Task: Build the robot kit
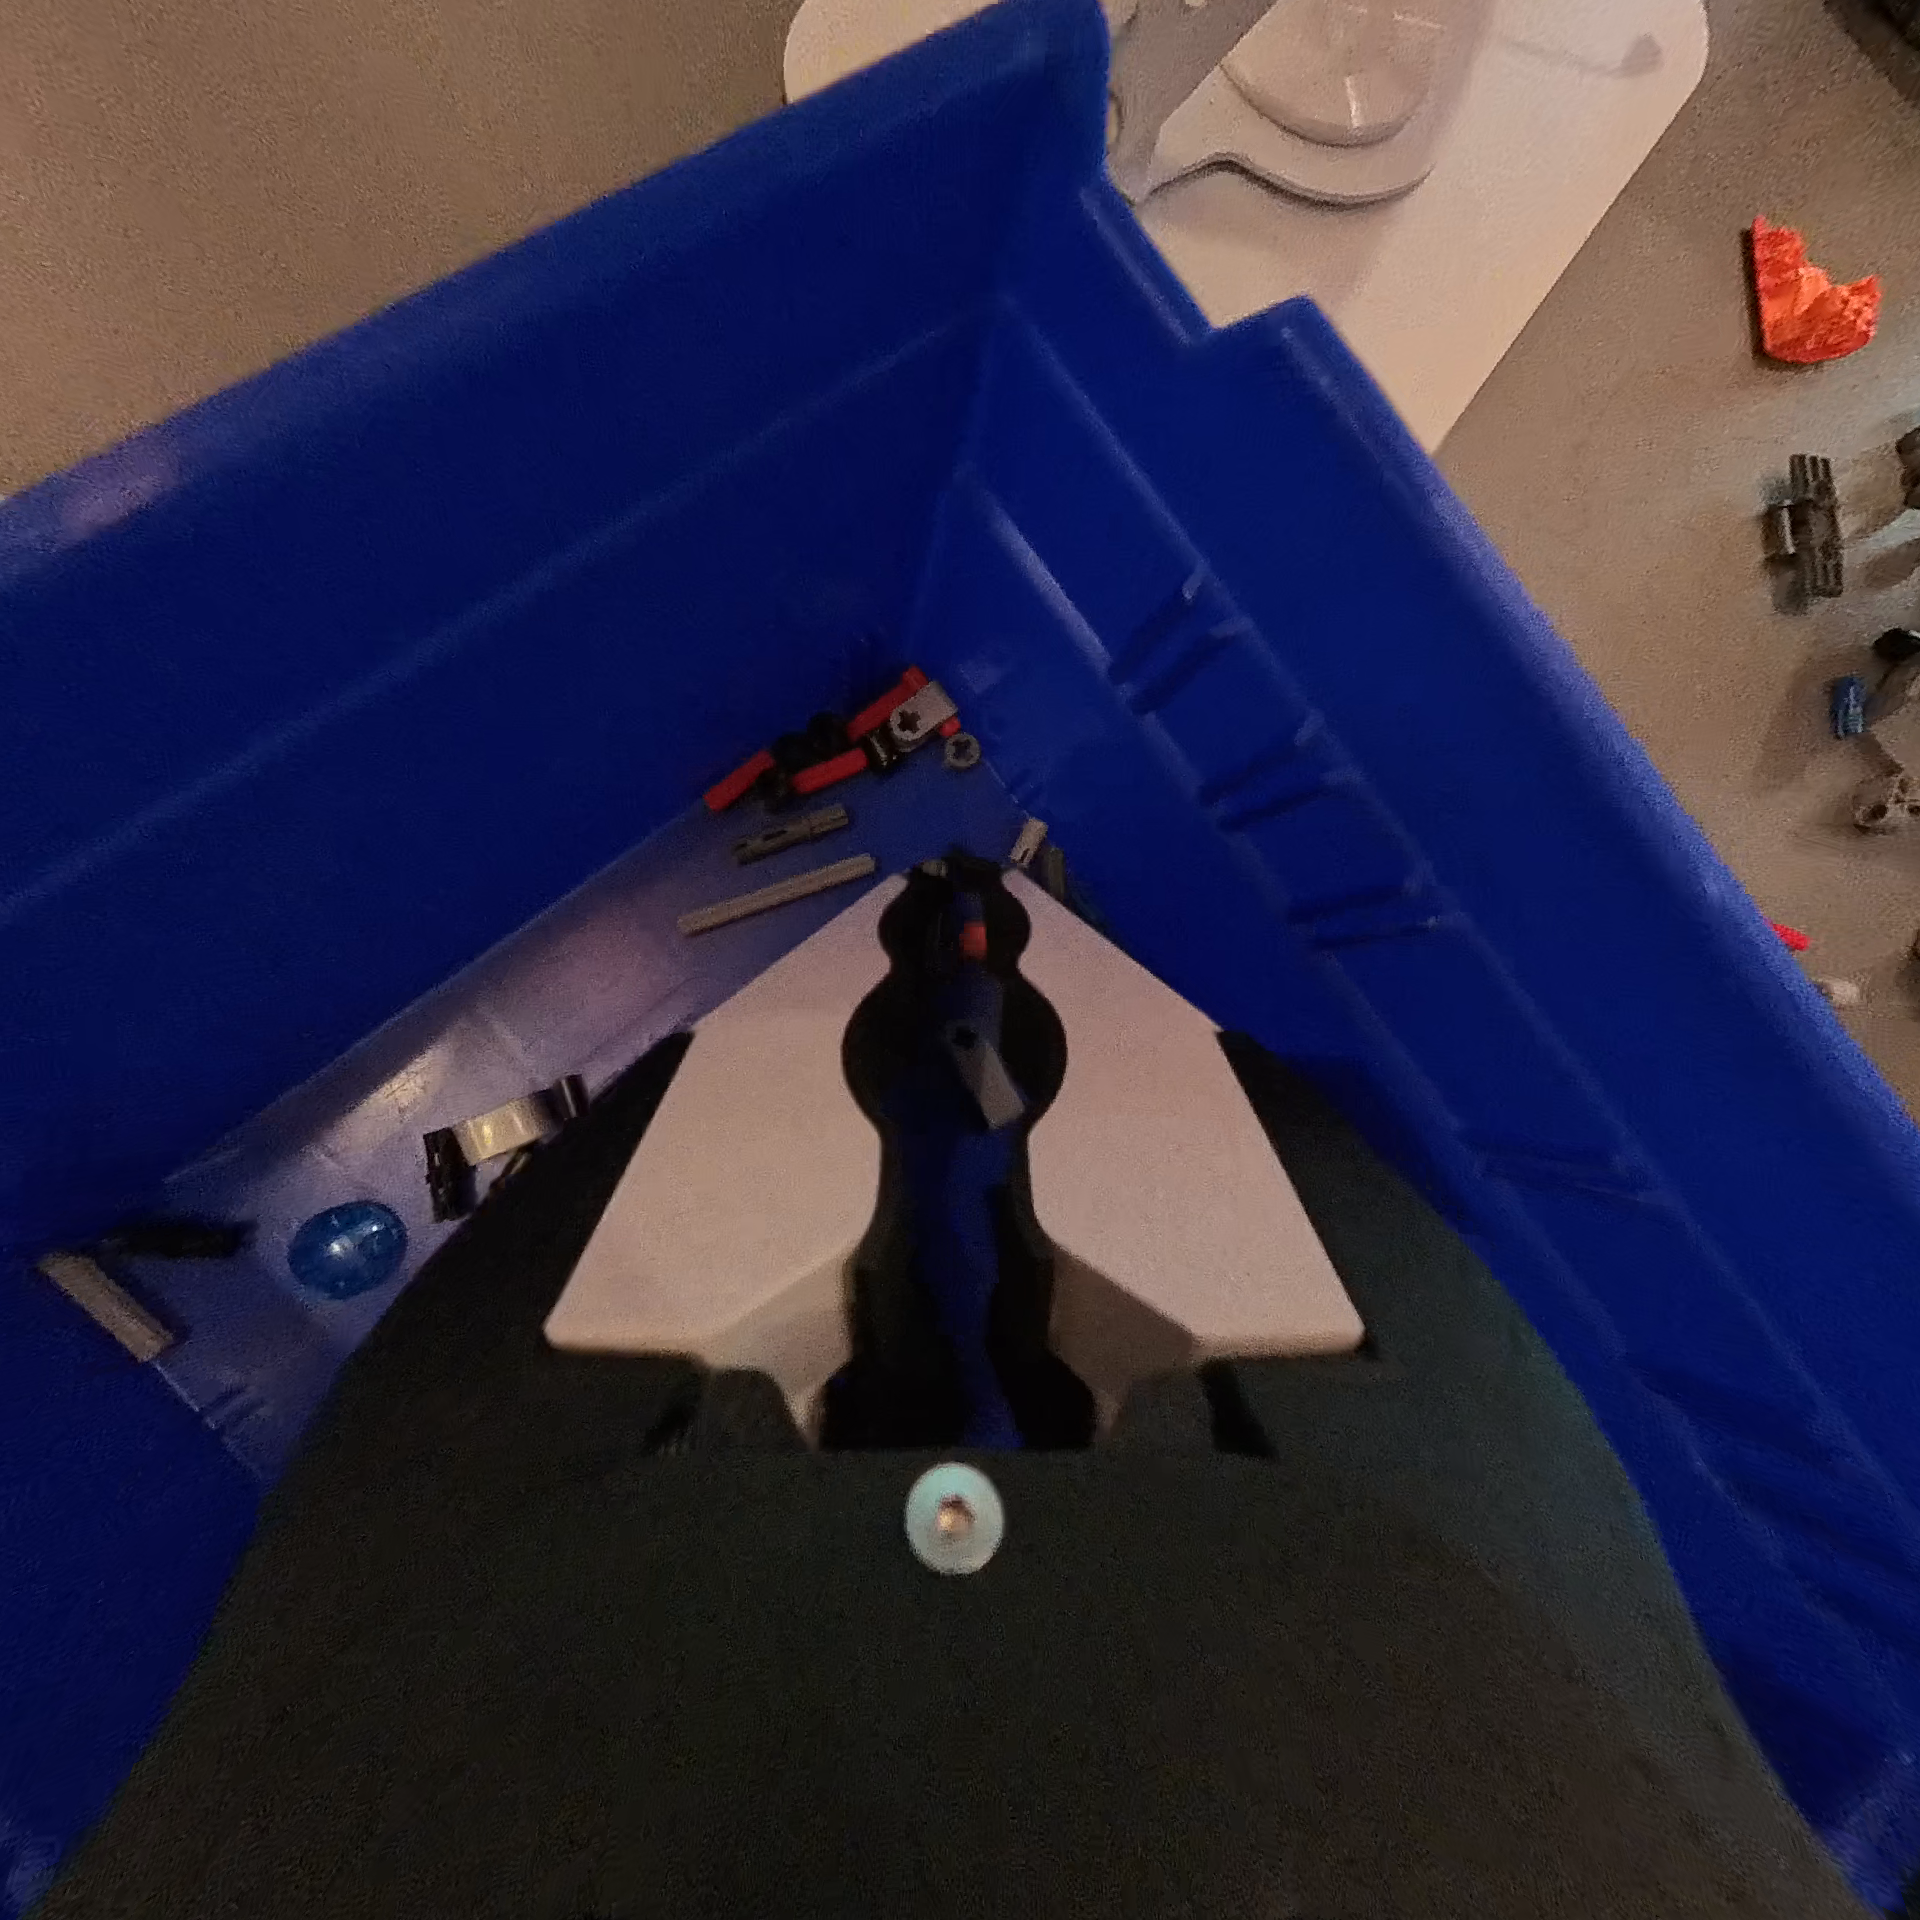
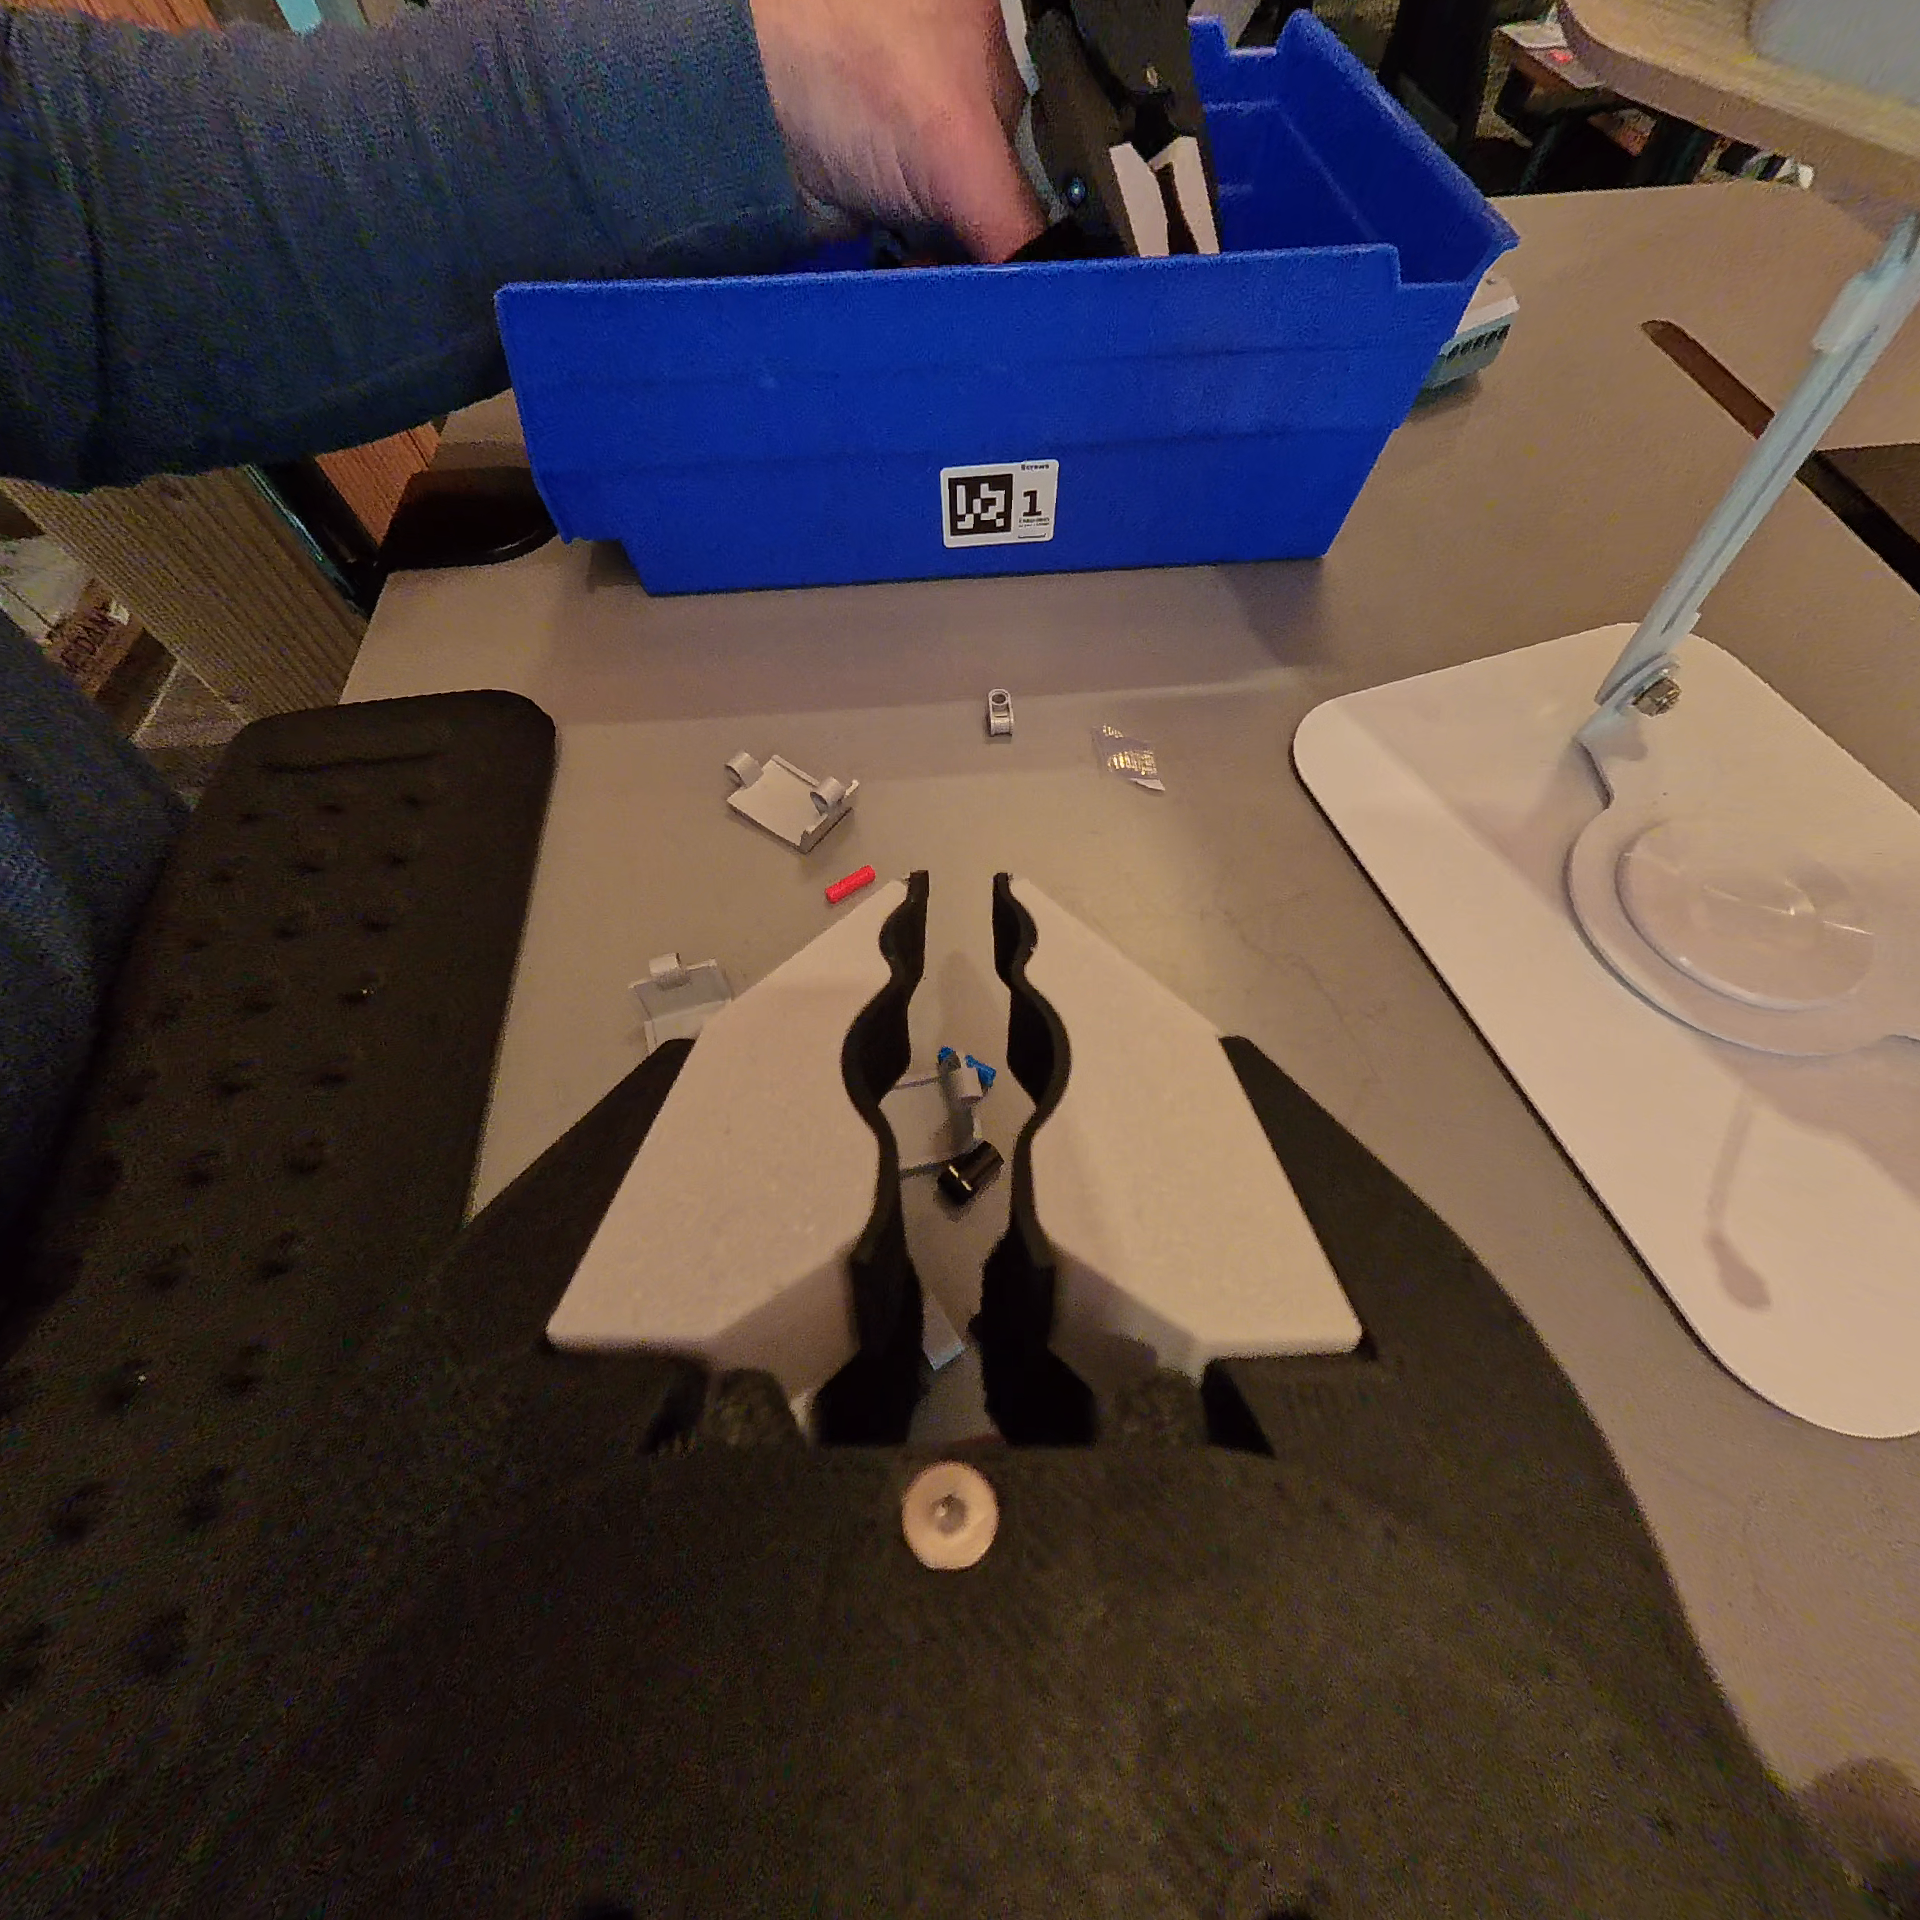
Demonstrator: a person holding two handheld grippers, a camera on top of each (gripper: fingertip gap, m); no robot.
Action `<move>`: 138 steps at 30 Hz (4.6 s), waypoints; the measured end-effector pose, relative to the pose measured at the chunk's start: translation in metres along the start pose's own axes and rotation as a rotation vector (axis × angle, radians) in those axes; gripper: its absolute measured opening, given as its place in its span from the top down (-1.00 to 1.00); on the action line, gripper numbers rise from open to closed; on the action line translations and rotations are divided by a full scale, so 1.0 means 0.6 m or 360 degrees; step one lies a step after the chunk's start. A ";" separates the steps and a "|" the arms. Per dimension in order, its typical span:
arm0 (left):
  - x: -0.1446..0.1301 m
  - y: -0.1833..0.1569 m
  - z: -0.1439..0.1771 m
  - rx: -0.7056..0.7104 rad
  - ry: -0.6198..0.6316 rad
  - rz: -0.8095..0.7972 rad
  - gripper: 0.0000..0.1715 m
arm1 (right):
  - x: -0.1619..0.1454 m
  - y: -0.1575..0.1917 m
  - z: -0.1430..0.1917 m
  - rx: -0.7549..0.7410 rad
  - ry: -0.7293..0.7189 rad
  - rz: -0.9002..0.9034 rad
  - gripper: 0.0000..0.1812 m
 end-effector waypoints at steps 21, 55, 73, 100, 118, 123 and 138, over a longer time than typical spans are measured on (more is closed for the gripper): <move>-0.031 -0.008 -0.002 -0.0058 0.0145 0.0053 0.97 | -0.001 -0.004 0.002 -0.0017 0.0007 0.0002 0.89; -0.018 -0.024 0.082 0.0224 -0.0010 -0.0048 0.88 | 0.023 0.013 0.044 -0.0061 -0.0131 0.0058 0.87; -0.089 0.000 0.096 0.0185 0.0474 -0.0028 0.88 | 0.001 -0.009 0.023 -0.0089 -0.0052 0.0031 0.88; -0.049 -0.048 0.163 0.0340 0.0244 -0.0202 0.98 | 0.040 0.015 0.051 -0.0061 -0.0186 0.0081 0.87; 0.132 -0.463 0.047 -0.0064 -0.0265 -0.1044 0.99 | 0.047 0.098 0.094 0.0063 -0.0286 0.0069 0.85; 0.141 -0.490 0.041 -0.0035 -0.0279 -0.1165 0.98 | 0.037 0.102 0.089 0.0086 -0.0255 0.0030 0.87; 0.145 -0.511 0.041 0.0035 -0.0268 -0.1372 0.99 | 0.028 0.117 0.092 0.0188 -0.0174 0.0071 0.98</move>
Point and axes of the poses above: each gripper's, where its closed fingertips meet, z back along the fingers, x out of its top, y = z × x across the jaws, the point moved 1 cm from there along z, back along the fingers, and after that the axes turned 9 degrees about -z, right-handed, at the moved point
